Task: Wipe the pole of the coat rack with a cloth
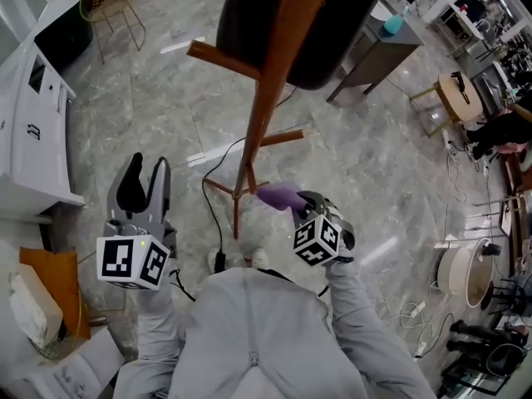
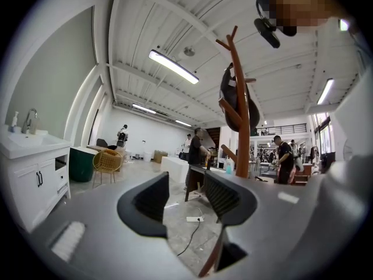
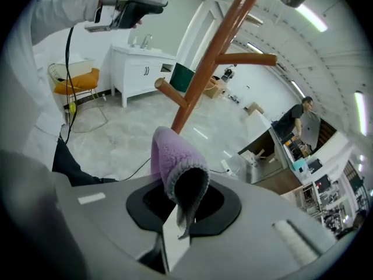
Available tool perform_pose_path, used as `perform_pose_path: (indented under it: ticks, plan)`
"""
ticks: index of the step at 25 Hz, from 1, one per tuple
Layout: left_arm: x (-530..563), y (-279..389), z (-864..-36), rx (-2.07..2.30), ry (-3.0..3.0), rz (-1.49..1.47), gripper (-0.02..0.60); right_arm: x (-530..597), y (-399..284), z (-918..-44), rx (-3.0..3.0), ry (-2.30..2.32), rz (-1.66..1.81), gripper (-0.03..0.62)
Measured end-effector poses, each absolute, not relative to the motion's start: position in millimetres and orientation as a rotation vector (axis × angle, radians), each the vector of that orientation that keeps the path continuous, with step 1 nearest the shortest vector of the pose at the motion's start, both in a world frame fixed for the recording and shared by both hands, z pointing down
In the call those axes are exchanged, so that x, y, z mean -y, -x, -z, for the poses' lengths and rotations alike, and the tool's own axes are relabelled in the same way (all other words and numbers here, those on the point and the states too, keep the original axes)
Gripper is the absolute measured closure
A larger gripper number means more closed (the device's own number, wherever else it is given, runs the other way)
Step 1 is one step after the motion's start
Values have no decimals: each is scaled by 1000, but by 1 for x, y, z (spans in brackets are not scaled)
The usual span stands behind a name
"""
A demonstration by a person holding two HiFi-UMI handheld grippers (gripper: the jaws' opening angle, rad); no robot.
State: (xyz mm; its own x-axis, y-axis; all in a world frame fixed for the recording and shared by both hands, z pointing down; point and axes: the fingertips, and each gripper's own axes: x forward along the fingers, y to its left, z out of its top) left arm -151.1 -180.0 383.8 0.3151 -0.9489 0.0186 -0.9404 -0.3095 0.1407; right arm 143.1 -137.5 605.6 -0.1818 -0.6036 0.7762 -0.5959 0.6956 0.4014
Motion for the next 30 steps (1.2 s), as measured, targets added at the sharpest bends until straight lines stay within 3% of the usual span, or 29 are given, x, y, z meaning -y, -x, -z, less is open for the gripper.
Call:
perform_pose_path:
  ticks: [13, 30]
  plan:
    - [193, 108, -373, 1671, -2543, 101, 377, 148, -173, -505, 1934, -1272, 140, 551]
    - [193, 102, -355, 1675, -2598, 113, 377, 149, -197, -372, 2095, -1634, 261, 551]
